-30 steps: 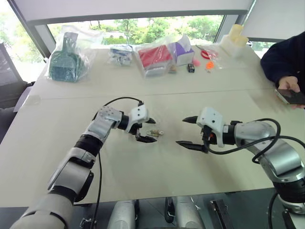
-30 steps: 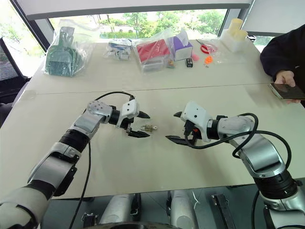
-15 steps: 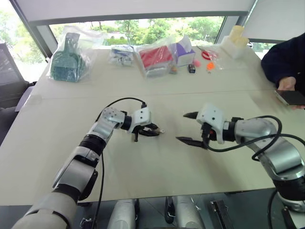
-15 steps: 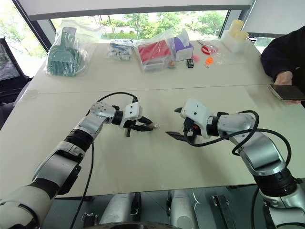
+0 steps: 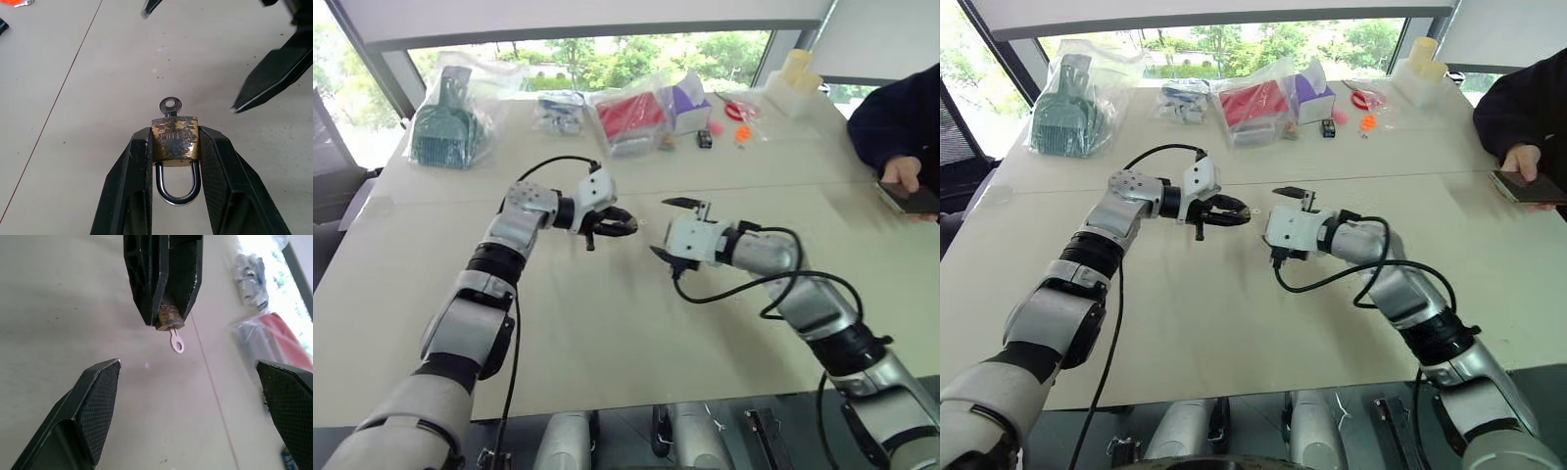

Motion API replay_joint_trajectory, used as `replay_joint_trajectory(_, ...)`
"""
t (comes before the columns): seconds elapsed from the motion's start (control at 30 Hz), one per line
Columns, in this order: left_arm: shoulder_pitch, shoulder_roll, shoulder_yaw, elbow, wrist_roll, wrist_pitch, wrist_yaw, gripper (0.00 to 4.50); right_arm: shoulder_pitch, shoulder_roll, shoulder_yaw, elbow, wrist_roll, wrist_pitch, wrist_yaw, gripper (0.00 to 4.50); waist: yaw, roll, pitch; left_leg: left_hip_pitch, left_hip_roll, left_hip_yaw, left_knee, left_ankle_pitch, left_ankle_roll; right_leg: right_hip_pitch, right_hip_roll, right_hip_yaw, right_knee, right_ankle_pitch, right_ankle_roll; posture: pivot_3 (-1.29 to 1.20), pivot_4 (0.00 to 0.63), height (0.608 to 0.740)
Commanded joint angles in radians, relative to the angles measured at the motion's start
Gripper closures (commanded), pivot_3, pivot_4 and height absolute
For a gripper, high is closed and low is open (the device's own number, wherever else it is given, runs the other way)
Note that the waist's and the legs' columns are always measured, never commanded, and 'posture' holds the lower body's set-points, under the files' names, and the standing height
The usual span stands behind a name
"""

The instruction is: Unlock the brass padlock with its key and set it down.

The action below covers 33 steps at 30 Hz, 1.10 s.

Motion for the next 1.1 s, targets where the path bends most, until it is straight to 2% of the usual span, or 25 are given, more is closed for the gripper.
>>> replay_joint_trajectory(0.03, -0.027, 0.008, 0.021, -0.023, -0.011, -0.003, -0.013, 3.74, -0.057, 0.027, -0.004, 0.043, -0.061, -0.086, -0.038, 0.00, 0.000, 0.000, 0.000, 0.000, 0.000, 0.000, 0.000, 0.000, 0.000, 0.000, 0.000, 0.000, 0.000, 0.000, 0.000, 0.00, 0.150, 0.740)
replay_joint_trajectory(0.27, -0.021, 0.005, 0.023, -0.045, -0.019, 0.015, -0.032, 3.74, -0.090, 0.055, 0.007, 0.122, -0.138, -0.167, -0.052, 0.00, 0.002, 0.000, 0.000, 0.000, 0.000, 0.000, 0.000, 0.000, 0.000, 0.000, 0.000, 0.000, -0.001, 0.000, 0.000, 0.00, 0.150, 0.740)
replay_joint_trajectory(0.33, -0.020, 0.005, 0.023, -0.047, -0.019, 0.017, -0.033, 3.74, -0.093, 0.064, 0.003, 0.138, -0.144, -0.180, -0.052, 0.54, 0.001, 0.000, 0.000, 0.000, 0.000, 0.000, 0.000, 0.000, 0.000, 0.000, 0.000, 0.000, -0.001, 0.000, 0.000, 0.00, 0.150, 0.740)
replay_joint_trajectory(0.4, -0.017, 0.006, 0.024, -0.054, -0.019, 0.021, -0.036, 3.74, -0.096, 0.070, -0.001, 0.148, -0.154, -0.192, -0.053, 1.28, 0.000, 0.000, 0.000, 0.000, 0.000, 0.000, 0.000, 0.000, 0.000, 0.000, 0.000, 0.000, -0.001, 0.000, 0.000, 0.00, 0.150, 0.740)
replay_joint_trajectory(0.57, -0.009, 0.008, 0.024, -0.071, -0.020, 0.029, -0.045, 3.74, -0.107, 0.084, -0.011, 0.174, -0.175, -0.214, -0.056, 4.00, 0.000, 0.000, 0.000, 0.000, 0.000, 0.000, 0.000, 0.000, 0.000, 0.000, 0.000, 0.000, 0.000, 0.000, 0.000, 0.00, 0.150, 0.740)
replay_joint_trajectory(0.6, -0.008, 0.008, 0.025, -0.075, -0.019, 0.030, -0.045, 3.74, -0.107, 0.086, -0.013, 0.174, -0.176, -0.216, -0.055, 4.41, 0.000, 0.000, 0.000, 0.000, 0.000, 0.000, 0.000, 0.000, 0.000, 0.000, 0.000, 0.000, 0.000, 0.000, 0.000, 0.00, 0.150, 0.740)
replay_joint_trajectory(0.8, 0.002, 0.006, 0.016, -0.082, 0.007, -0.016, -0.026, 3.74, -0.095, 0.113, -0.031, 0.147, -0.113, -0.171, 0.011, 4.46, 0.000, 0.000, 0.000, 0.000, 0.000, 0.000, 0.000, 0.000, 0.000, 0.000, 0.000, 0.000, 0.000, 0.000, 0.000, 0.00, 0.150, 0.740)
replay_joint_trajectory(0.9, 0.020, 0.012, -0.001, -0.099, 0.036, -0.145, -0.007, 3.74, -0.084, 0.141, -0.063, 0.099, 0.046, -0.023, 0.179, 4.46, 0.000, 0.000, 0.000, 0.000, 0.000, 0.000, 0.000, 0.000, 0.000, 0.000, 0.000, 0.000, 0.000, 0.000, 0.000, 0.00, 0.150, 0.740)
replay_joint_trajectory(0.97, 0.036, 0.013, -0.006, -0.126, 0.036, -0.225, -0.012, 3.74, -0.093, 0.154, -0.091, 0.063, 0.141, 0.145, 0.284, 4.46, 0.001, 0.000, 0.000, 0.000, 0.000, 0.000, 0.000, 0.000, 0.000, 0.000, 0.000, 0.000, 0.000, 0.000, 0.000, 0.00, 0.150, 0.740)
replay_joint_trajectory(1.1, 0.054, 0.016, -0.017, -0.139, 0.057, -0.363, -0.007, 3.74, -0.095, 0.153, -0.101, -0.007, 0.243, 0.348, 0.408, 4.46, 0.004, 0.000, 0.000, 0.000, 0.000, 0.000, 0.000, 0.000, 0.000, 0.000, 0.000, 0.000, 0.001, 0.000, 0.000, 0.00, 0.150, 0.740)
